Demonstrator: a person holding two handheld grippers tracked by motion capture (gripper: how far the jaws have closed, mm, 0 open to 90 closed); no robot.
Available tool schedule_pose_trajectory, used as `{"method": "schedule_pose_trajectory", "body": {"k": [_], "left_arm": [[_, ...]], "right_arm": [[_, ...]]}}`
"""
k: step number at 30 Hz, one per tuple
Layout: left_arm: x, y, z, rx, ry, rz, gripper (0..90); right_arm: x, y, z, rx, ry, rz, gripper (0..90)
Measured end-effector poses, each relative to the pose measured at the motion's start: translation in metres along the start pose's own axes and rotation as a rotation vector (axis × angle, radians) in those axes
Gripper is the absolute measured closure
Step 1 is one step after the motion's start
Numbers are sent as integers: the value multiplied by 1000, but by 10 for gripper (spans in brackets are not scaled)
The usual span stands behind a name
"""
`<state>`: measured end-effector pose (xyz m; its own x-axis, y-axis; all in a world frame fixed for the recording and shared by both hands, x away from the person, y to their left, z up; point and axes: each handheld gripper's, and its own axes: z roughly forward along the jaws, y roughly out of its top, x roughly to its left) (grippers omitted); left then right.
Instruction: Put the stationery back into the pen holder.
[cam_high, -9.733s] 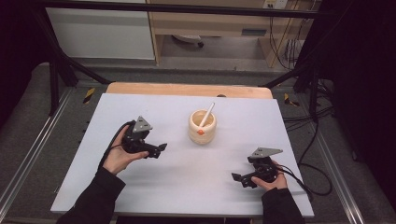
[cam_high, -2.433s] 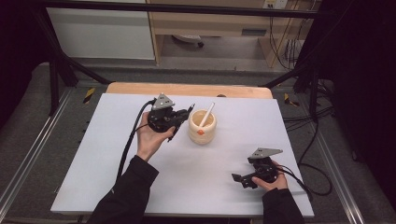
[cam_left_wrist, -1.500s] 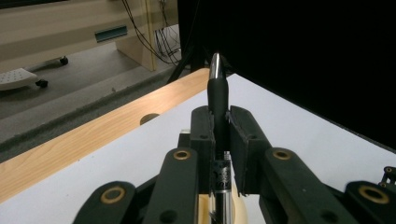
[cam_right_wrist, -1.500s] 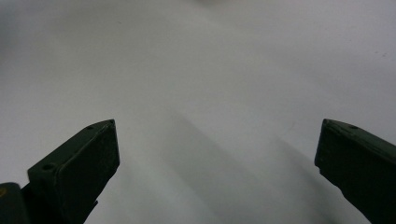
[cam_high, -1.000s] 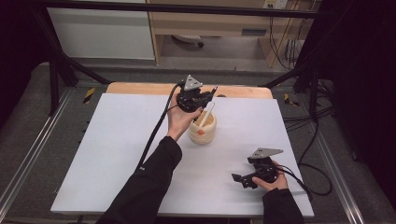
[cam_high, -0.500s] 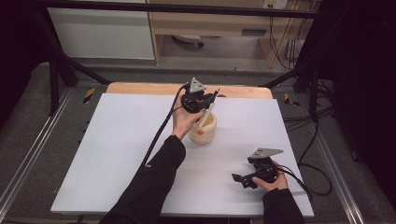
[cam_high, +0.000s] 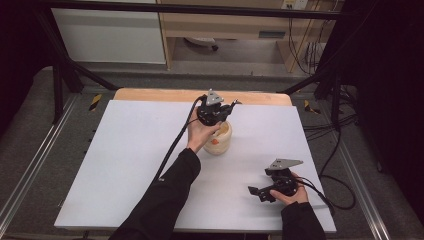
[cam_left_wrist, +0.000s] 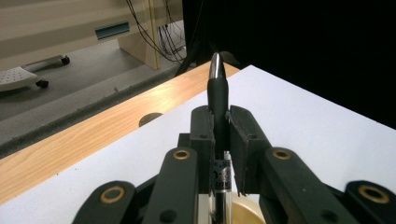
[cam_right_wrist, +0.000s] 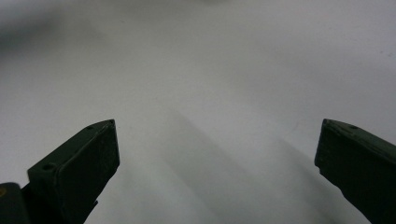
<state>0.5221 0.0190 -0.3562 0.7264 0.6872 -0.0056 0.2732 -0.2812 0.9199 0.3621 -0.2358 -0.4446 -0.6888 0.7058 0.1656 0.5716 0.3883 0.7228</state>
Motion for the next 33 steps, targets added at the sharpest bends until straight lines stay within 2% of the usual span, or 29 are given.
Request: {"method": "schedule_pose_trajectory", "body": {"k": [13,25,33], "left_arm": [[-3,-17,-4,10,-11,17,796],[2,-33,-5,23,-11,-12,795],[0,-33,-7,31,-28,-13,787]], "right_arm": [[0,0,1,2,-3,-6,7],[0,-1,2,10,-2,-5,7],[0,-1,2,9,-4,-7,7]]}}
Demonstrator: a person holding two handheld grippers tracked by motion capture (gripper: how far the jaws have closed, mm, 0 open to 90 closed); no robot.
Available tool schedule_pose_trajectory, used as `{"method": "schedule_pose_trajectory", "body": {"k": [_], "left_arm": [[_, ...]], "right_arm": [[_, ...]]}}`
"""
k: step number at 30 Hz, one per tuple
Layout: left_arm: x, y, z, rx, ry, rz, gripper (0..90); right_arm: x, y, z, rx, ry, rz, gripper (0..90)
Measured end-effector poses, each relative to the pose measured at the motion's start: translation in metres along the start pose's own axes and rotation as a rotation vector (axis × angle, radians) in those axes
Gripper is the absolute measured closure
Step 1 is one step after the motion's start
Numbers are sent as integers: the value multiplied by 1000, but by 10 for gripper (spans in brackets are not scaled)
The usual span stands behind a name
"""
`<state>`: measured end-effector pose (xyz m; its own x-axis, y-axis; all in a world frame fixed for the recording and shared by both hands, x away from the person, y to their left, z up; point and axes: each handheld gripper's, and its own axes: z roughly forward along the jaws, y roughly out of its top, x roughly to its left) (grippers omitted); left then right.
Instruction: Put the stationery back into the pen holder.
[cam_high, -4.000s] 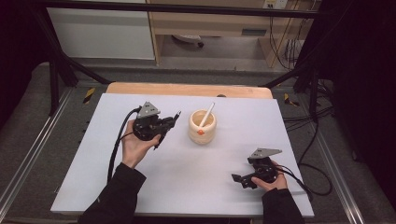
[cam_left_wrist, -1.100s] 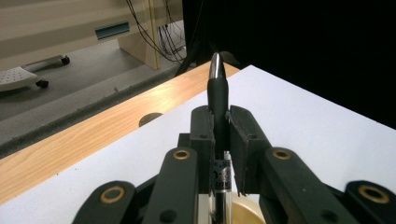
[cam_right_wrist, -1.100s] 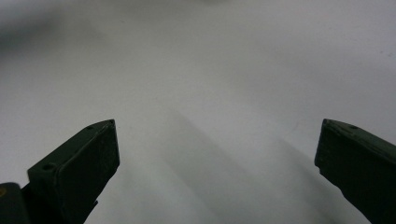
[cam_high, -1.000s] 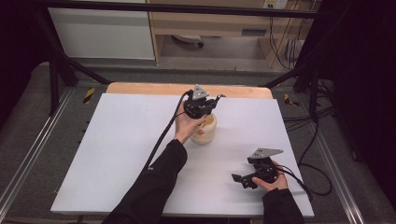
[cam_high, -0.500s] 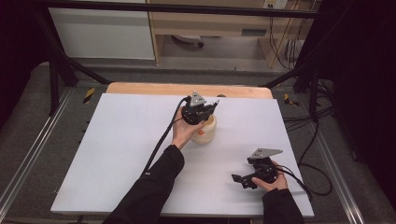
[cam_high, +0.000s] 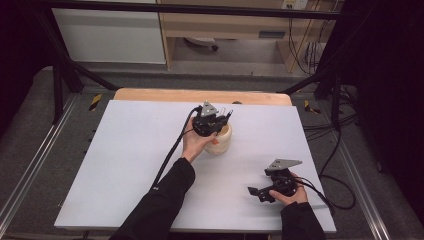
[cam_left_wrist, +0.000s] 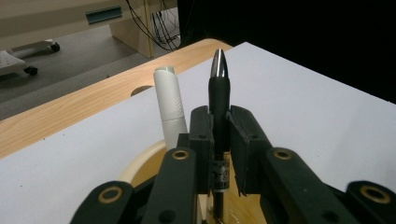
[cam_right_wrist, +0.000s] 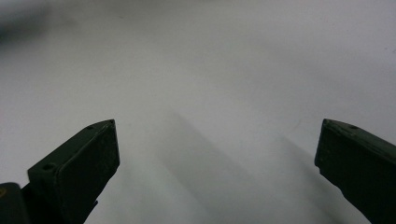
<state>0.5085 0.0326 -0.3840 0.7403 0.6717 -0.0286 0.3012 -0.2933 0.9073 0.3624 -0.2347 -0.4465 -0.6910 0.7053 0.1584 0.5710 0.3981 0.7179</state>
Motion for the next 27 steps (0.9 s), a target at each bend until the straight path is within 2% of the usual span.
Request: {"method": "schedule_pose_trajectory", "body": {"k": [6,13,19,23,27], "left_arm": [[0,0,-3,39,8,29,713],[-2,8,-20,56,9,43,616],[4,12,-40,86,-5,23,501],[7,12,-55,124,6,21,426],[12,8,-71,130,4,13,377]], "right_arm": [[0,0,0,-2,2,4,7],[0,0,0,-3,0,2,7],[0,0,0,-1,-2,2,7],[0,0,0,0,-5,1,7],[0,0,0,-2,-7,0,7]]}}
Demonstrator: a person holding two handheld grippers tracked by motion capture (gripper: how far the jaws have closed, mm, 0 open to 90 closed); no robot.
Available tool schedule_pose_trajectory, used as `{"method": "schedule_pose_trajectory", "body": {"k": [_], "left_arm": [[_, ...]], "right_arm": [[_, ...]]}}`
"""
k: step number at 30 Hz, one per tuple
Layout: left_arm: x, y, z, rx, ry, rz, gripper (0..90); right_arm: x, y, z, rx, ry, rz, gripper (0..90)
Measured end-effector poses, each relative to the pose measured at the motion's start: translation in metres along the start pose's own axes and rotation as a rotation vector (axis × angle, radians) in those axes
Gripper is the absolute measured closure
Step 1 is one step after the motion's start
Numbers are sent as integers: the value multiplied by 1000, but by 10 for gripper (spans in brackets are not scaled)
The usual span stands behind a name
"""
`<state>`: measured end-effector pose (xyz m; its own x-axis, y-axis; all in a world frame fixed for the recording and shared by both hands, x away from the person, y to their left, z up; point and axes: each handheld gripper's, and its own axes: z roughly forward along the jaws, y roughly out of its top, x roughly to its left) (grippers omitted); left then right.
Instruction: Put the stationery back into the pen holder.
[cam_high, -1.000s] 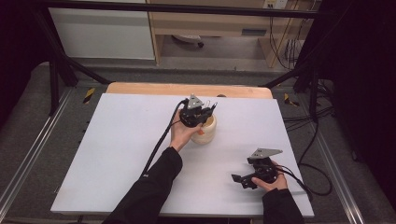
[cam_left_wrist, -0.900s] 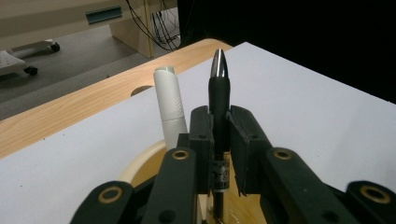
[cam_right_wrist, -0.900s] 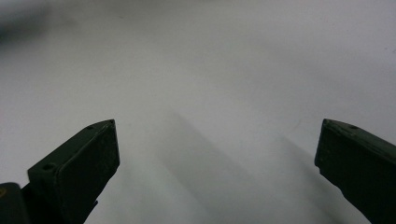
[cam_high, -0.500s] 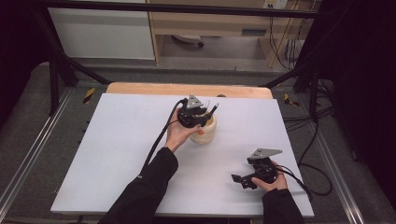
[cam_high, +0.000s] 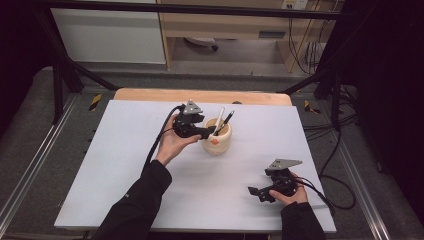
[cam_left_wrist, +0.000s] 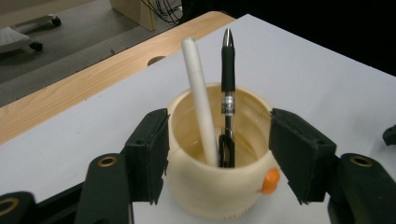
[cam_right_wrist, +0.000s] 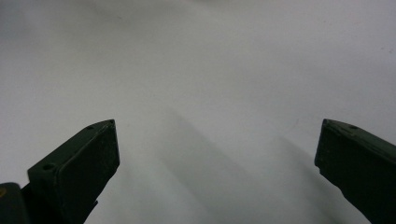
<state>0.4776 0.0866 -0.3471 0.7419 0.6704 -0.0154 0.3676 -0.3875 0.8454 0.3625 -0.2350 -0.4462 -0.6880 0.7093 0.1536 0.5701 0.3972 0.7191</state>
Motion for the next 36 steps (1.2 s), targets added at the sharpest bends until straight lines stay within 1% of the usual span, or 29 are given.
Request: {"method": "schedule_pose_trajectory", "body": {"k": [3,4,6,9,11,13,18,21,24,27,33,36], "left_arm": [[3,-7,-11,16,2,-5,327],[4,-10,-14,27,8,0,306],[5,-17,-20,39,32,15,260],[8,-29,-29,57,43,20,209],[9,-37,-35,65,60,29,176],[11,-46,-40,67,65,23,138],[15,-70,-52,90,77,10,75],[19,-84,-58,111,100,6,50],[24,-99,-67,111,122,-16,32],[28,-114,-75,116,142,-32,31],[36,-142,-94,118,143,-56,32],[40,-153,-104,97,139,-73,32]], "right_arm": [[0,0,0,2,0,2,7],[0,0,0,1,0,2,7],[0,0,0,1,-2,1,7],[0,0,0,1,-1,3,7],[0,0,0,1,-1,6,7],[0,0,0,2,-2,6,7],[0,0,-1,2,-4,7,7],[0,0,-1,2,-3,8,7],[0,0,-1,6,-3,8,7],[-1,1,-2,2,-4,10,7],[-1,1,-3,-4,-10,7,7],[-1,1,-3,-5,-10,10,7]]}}
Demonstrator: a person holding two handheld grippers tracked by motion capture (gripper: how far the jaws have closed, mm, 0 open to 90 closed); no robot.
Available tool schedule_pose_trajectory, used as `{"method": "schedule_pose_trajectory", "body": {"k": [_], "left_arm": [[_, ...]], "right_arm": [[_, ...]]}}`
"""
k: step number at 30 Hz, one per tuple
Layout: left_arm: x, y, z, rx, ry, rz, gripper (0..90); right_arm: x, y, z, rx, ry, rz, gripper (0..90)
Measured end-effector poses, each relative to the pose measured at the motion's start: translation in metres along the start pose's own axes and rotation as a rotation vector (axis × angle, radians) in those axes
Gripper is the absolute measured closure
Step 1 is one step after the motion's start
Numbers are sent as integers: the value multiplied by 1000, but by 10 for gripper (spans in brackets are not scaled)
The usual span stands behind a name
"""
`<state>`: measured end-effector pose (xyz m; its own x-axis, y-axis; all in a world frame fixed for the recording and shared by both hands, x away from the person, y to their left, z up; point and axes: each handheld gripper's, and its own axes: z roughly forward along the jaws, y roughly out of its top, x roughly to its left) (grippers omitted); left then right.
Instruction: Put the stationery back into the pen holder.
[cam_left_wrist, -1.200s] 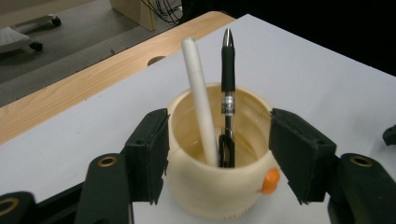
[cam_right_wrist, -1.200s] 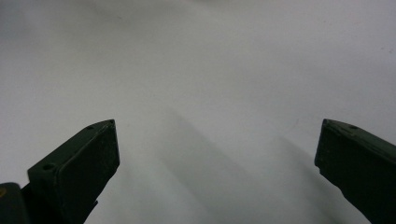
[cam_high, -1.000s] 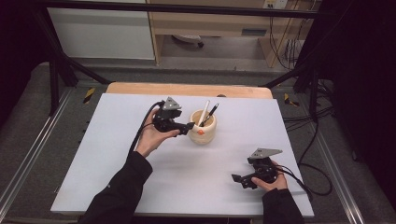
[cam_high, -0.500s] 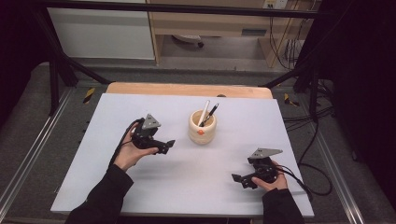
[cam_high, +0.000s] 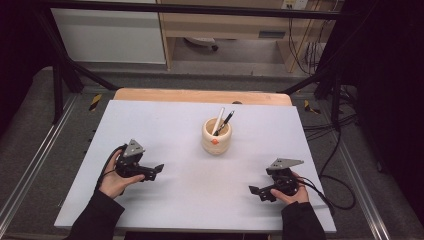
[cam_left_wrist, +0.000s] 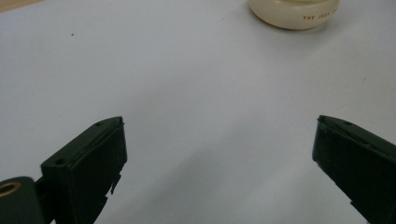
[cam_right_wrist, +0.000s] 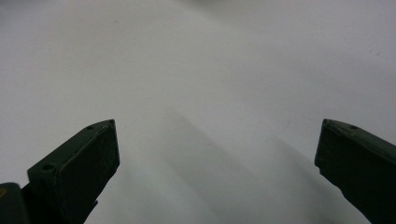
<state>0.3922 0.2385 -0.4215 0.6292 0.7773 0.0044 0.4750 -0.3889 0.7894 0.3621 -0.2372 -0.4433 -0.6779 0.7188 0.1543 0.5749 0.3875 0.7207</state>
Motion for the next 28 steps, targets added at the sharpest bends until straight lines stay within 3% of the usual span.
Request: {"method": "schedule_pose_trajectory", "body": {"k": [9,17,28], "left_arm": [[13,-35,-19,5,-11,-17,32],[21,-58,-28,5,-11,-31,32],[24,-67,-31,14,5,-38,32]], "right_arm": [[-1,-1,-2,-6,-4,4,6],[-1,-1,-1,-3,-5,2,6],[-1,-2,1,8,0,-6,6]]}}
